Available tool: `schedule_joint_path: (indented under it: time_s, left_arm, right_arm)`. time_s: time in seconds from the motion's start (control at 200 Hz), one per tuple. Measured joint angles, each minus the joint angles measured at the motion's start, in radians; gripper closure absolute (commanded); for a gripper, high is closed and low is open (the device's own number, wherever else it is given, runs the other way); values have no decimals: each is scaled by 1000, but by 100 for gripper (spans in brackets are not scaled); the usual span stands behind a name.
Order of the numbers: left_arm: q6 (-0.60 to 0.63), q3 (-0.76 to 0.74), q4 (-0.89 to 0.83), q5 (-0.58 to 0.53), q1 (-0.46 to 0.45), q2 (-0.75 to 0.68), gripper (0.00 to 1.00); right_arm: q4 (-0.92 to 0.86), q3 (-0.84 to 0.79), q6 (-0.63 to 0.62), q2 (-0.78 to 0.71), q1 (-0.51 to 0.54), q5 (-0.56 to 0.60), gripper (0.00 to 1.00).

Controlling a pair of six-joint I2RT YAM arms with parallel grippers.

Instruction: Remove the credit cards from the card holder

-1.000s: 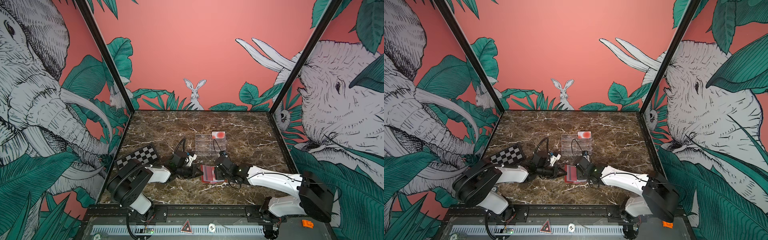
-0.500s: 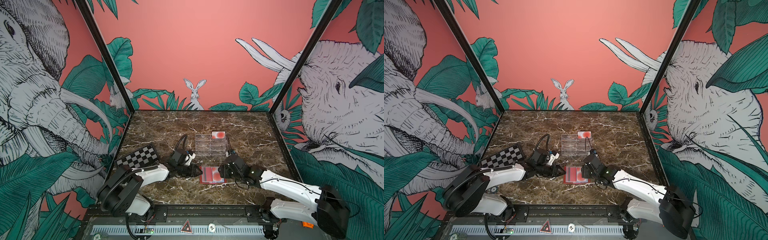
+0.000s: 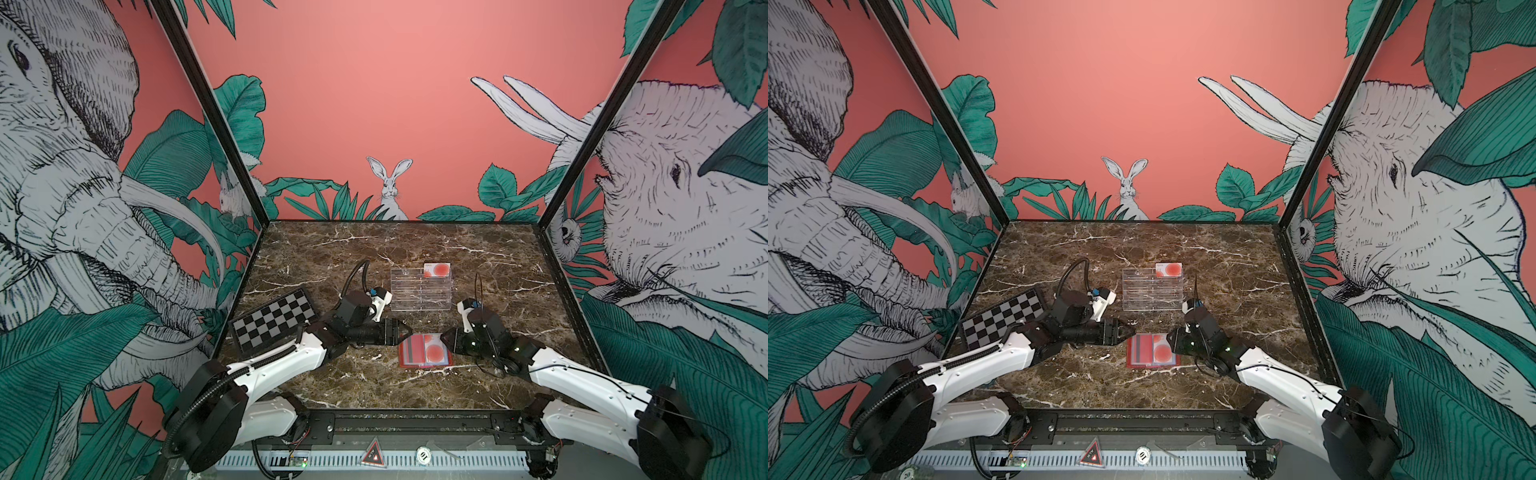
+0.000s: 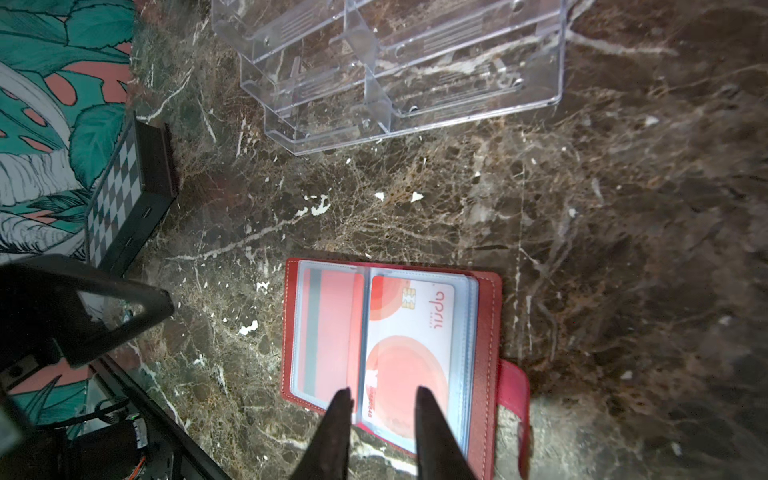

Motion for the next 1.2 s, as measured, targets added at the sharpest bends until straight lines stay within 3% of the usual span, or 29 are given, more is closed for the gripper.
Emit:
schedule_joint_path:
  time_s: [0.095,0.415,0.81,1.2]
  left_arm:
    - [-34,-1,51,10,-24,37,13]
    - [-164,-13,219,34,-64,177,13]
    - [-381,-38,494,62,-108,370,32]
    - [-435,-67,553,51,-109,398,42]
  right_arm:
    - [29,-14,6,36,-8,-23,94]
    - [76,-37,-2,114,-17,-27,97]
    - [170,-100,-3,166,-32,-30,99]
    - [205,-109,0,173,-32,-41,100]
